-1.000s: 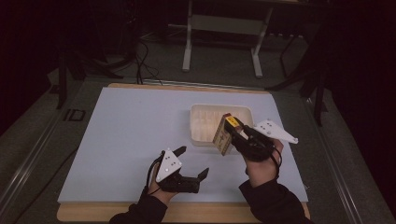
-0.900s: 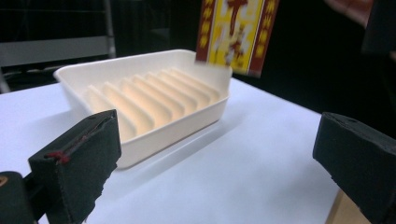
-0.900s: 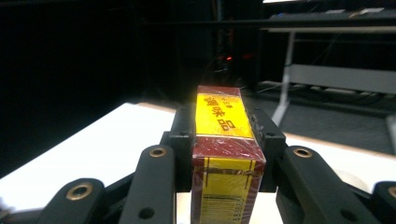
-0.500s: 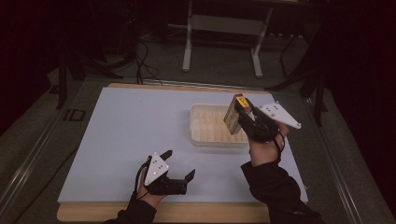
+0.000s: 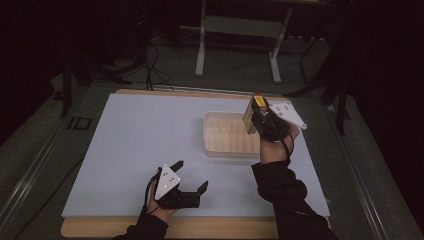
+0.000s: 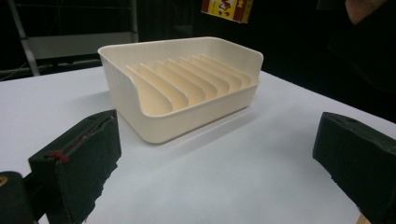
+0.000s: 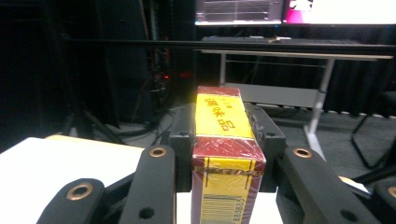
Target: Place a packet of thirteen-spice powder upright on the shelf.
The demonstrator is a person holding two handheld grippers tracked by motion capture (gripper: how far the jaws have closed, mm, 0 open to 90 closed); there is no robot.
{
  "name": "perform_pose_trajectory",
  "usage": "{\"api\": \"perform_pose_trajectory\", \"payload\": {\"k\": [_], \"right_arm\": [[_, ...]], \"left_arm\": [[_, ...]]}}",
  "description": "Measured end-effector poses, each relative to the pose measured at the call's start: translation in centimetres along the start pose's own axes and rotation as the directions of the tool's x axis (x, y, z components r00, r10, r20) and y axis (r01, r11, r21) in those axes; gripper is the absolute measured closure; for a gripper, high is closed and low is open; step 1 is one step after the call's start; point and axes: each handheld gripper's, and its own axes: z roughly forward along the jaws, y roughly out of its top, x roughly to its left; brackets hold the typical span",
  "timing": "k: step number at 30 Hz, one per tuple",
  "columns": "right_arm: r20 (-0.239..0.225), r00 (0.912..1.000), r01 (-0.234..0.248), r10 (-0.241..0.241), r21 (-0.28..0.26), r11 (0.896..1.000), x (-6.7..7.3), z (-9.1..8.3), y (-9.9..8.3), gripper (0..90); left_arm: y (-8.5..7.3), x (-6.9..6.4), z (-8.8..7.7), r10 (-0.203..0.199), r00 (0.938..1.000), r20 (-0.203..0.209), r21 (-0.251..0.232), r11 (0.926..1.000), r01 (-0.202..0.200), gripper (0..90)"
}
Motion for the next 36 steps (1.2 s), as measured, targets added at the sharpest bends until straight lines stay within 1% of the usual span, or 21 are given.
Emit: {"api": "perform_pose_trajectory", "payload": {"k": [3, 4, 8, 9, 11, 15, 20, 21, 23, 24, 26, 31, 33, 34, 36], "right_arm": [[0.014, 0.9999, -0.008, 0.007, 0.008, 1.000, -0.2, 0.5, -0.4, 67.6], [0.028, 0.9995, -0.016, 0.015, 0.016, 1.000, -0.3, 0.9, -0.8, 67.7], [0.056, 0.9983, 0.012, -0.013, 0.025, 1.000, -0.2, 1.7, -1.9, 67.7], [0.062, 0.9979, 0.014, -0.016, 0.031, 0.999, -0.2, 2.0, -2.2, 67.7], [0.068, 0.9977, 0.006, -0.009, 0.040, 0.999, -0.3, 2.4, -2.7, 67.7], [0.080, 0.9968, -0.001, -0.004, 0.055, 0.998, -0.3, 3.0, -3.7, 67.7], [0.098, 0.9952, -0.012, 0.005, 0.070, 0.998, -0.5, 3.6, -4.6, 67.7], [0.099, 0.9951, -0.012, 0.005, 0.071, 0.997, -0.6, 3.7, -4.7, 67.7], [0.102, 0.9946, -0.026, 0.018, 0.075, 0.997, -0.8, 3.8, -5.0, 67.7], [0.107, 0.9942, -0.024, 0.015, 0.080, 0.997, -0.8, 3.9, -5.1, 67.7], [0.105, 0.9941, -0.039, 0.029, 0.087, 0.995, -0.9, 4.0, -5.4, 67.7], [0.115, 0.9933, -0.027, 0.015, 0.100, 0.995, -0.9, 4.2, -6.0, 67.7], [0.113, 0.9934, -0.030, 0.018, 0.106, 0.994, -0.8, 4.3, -6.2, 67.7], [0.115, 0.9933, -0.023, 0.010, 0.109, 0.994, -0.7, 4.3, -6.2, 67.6], [0.117, 0.9930, -0.027, 0.014, 0.109, 0.994, -0.6, 4.3, -6.3, 67.7]], "left_arm": [[0.0, 0.0, 0.0, -0.004, 1.0000, 0.000, -0.005, 1.0000, 0.004, 1.9], [0.0, 0.0, 0.0, -0.005, 1.0000, -0.005, -0.007, 1.0000, 0.005, 1.9], [-0.1, 0.0, 0.0, 0.001, 1.0000, -0.009, -0.007, 1.0000, -0.001, 1.9], [-0.1, 0.0, 0.0, -0.001, 1.0000, -0.003, -0.008, 1.0000, 0.001, 1.9], [-0.2, -0.1, 0.1, -0.002, 1.0000, -0.006, -0.005, 1.0000, 0.001, 1.9], [-0.2, 0.0, 0.1, -0.014, 0.9999, 0.001, -0.001, 0.9999, 0.014, 1.9], [-0.2, 0.1, 0.0, -0.015, 0.9999, -0.006, -0.004, 0.9999, 0.015, 1.9], [-0.2, 0.1, 0.0, -0.017, 0.9998, -0.001, -0.006, 0.9998, 0.017, 1.9], [-0.2, 0.1, 0.0, -0.014, 0.9999, -0.005, -0.005, 0.9999, 0.014, 1.9], [-0.2, 0.1, 0.0, -0.017, 0.9999, 0.000, -0.007, 0.9998, 0.017, 1.9], [-0.2, 0.1, 0.0, -0.014, 0.9999, -0.004, -0.006, 0.9999, 0.014, 1.9], [-0.2, 0.1, 0.0, -0.021, 0.9998, -0.001, -0.005, 0.9998, 0.021, 1.9], [-0.2, 0.1, 0.0, -0.018, 0.9998, -0.001, -0.005, 0.9998, 0.018, 1.9], [-0.2, 0.1, 0.0, -0.019, 0.9998, -0.001, -0.007, 0.9998, 0.019, 1.9], [-0.2, 0.1, 0.1, -0.018, 0.9998, 0.001, -0.003, 0.9998, 0.018, 1.9]]}}
